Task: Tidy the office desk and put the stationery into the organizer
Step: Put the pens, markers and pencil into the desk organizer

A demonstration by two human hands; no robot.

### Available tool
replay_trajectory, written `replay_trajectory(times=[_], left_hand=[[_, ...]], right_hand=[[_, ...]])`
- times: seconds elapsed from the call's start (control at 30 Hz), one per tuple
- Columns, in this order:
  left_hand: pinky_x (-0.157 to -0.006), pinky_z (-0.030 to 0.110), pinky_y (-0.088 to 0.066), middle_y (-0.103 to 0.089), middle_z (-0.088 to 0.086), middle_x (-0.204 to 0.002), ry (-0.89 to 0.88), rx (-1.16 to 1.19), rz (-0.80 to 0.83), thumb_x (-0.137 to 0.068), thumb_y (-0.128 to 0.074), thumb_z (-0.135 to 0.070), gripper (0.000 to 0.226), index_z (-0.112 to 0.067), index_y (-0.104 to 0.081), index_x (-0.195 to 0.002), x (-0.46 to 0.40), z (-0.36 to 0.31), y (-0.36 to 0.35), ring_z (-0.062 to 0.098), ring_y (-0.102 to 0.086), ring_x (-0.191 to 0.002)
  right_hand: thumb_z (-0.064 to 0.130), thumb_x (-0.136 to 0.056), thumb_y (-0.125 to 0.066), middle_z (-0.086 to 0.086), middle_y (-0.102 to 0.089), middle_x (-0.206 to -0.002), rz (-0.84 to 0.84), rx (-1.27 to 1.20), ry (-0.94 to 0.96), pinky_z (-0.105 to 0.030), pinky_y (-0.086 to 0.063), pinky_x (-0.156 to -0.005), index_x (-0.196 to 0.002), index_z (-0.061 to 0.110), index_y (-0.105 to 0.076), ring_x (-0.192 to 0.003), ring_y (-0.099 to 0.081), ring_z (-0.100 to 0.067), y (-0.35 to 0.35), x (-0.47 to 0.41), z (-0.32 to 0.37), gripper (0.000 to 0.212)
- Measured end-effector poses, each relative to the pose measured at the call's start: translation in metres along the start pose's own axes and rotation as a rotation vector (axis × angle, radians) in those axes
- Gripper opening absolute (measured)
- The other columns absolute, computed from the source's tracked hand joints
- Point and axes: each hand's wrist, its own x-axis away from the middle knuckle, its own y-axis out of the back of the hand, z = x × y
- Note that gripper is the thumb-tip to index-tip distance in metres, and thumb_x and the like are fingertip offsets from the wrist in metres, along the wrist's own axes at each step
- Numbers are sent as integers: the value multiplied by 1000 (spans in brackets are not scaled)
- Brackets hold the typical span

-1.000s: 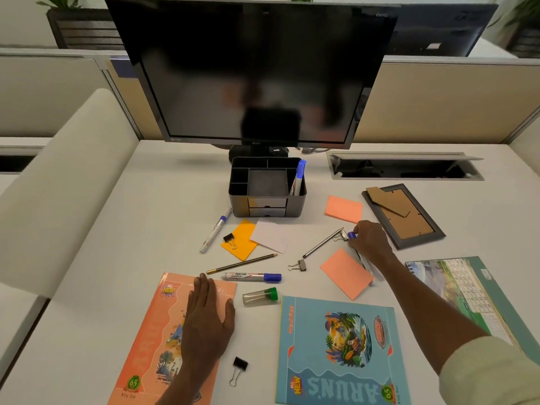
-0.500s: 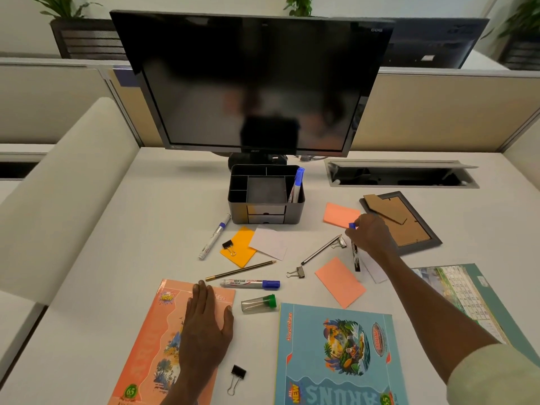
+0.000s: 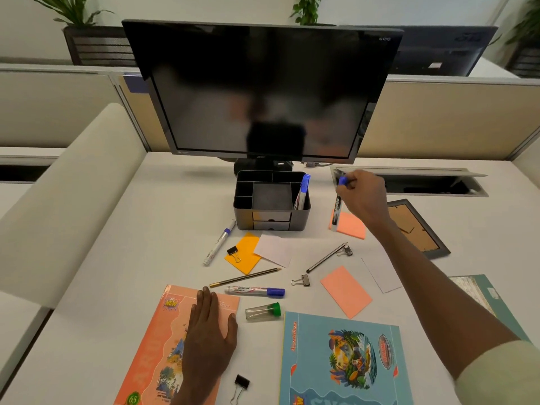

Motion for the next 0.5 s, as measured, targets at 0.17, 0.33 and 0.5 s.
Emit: replay_trajectory(times=[0.17,0.33,0.5], left_hand=[[-119,38,-19,-21,6,-159,6,14,-2,-88,-31,-55,80,-3,-27,-149,-1,0,0,19,-17,-148],[-119,39,-20,-21,6,-158,2,25,-7,-88,-32,-54,81,-2,-27,-149,-2,-2,1,21,-18,-148],[-118,40,-21,-22,6,-158,4,33,-14,-87,-32,-55,81,-3,-27,-149,-2,-1,0,22,-20,-147]], right_hand=[[20,-85,-66,-5,-70,-93,-76,-100,86,-17,-40,-70,-106,8,-69,-77,-57,-11,-2,-17,32,24],[23,-87,-67,-4,-71,-97,-78,-144,131,-13,-42,-67,-109,9,-67,-78,-59,-8,-23,-26,46,26],[25,-87,-67,-2,-70,-92,-21,-145,92,-11,-38,-60,-106,11,-66,-75,-57,-9,-51,-32,41,23]])
